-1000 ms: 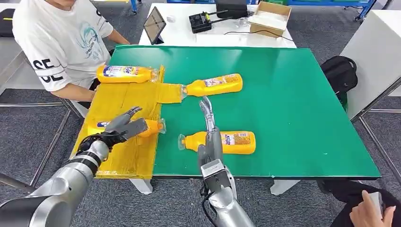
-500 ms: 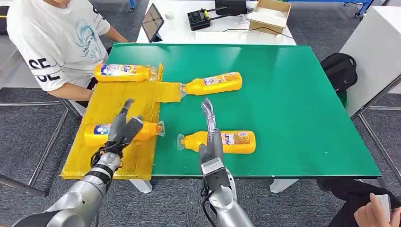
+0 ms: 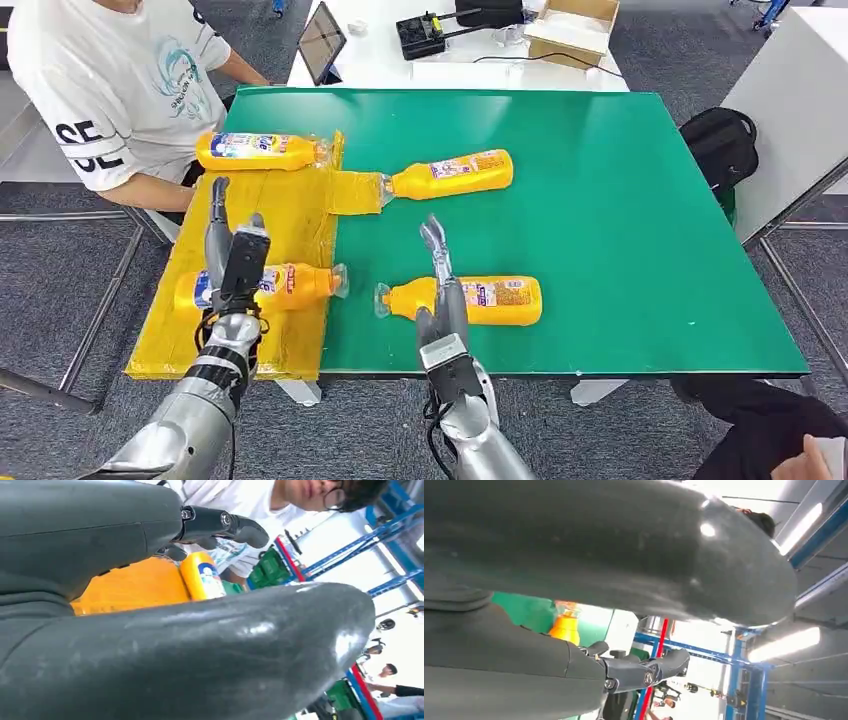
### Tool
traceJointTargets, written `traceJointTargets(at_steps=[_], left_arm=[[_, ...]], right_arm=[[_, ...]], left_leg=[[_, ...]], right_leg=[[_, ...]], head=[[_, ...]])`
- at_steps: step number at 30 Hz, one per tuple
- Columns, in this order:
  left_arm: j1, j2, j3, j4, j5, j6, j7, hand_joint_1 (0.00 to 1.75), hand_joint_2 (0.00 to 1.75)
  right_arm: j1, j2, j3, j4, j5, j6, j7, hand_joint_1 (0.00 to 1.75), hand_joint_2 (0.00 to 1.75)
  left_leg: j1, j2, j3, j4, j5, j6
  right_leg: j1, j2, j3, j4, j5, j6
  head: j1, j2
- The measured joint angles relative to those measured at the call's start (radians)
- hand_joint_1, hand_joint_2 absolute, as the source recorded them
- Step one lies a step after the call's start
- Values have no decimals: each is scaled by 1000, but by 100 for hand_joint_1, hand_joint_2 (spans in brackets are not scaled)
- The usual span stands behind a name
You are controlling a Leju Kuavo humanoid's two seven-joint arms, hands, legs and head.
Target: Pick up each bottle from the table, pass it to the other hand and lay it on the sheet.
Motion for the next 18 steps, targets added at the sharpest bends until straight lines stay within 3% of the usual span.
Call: traceJointTargets(at_steps=[1, 2, 7, 8, 13, 18], left_arm=[[2, 0, -6, -6, 8, 3, 0, 0, 0], [5, 0, -10, -13, 18, 9, 0, 0, 175], [32, 0, -34, -70, 95, 5, 0, 0, 175], [39, 0, -39, -82, 109, -3, 0, 0, 175], [97, 0, -57, -165, 193, -56, 0, 0, 175], [183, 0, -66, -257, 254, -87, 0, 0, 175]], right_arm=[[0, 0, 0, 2, 0, 0, 0, 0, 0], [-1, 0, 0, 5, 1, -1, 0, 0, 0], [-2, 0, 0, 14, 32, -8, 0, 0, 0], [-2, 0, -1, 15, 45, -9, 0, 0, 175], [-11, -15, -18, 13, 163, -14, 28, 0, 175], [-42, -80, -68, 6, 317, 13, 137, 0, 175]], left_leg=[[0, 0, 0, 0, 0, 0], [0, 0, 0, 0, 0, 0], [0, 0, 0, 0, 0, 0], [0, 0, 0, 0, 0, 0], [0, 2, 0, 0, 0, 0], [-1, 2, 0, 0, 0, 0]], right_leg=[[0, 0, 0, 0, 0, 0], [0, 0, 0, 0, 0, 0], [0, 0, 0, 0, 0, 0], [0, 0, 0, 0, 0, 0], [0, 1, -1, 0, 0, 0], [0, 1, -1, -1, 0, 0]], head=[[0, 0], [0, 0], [0, 0], [0, 0], [0, 0], [0, 0]])
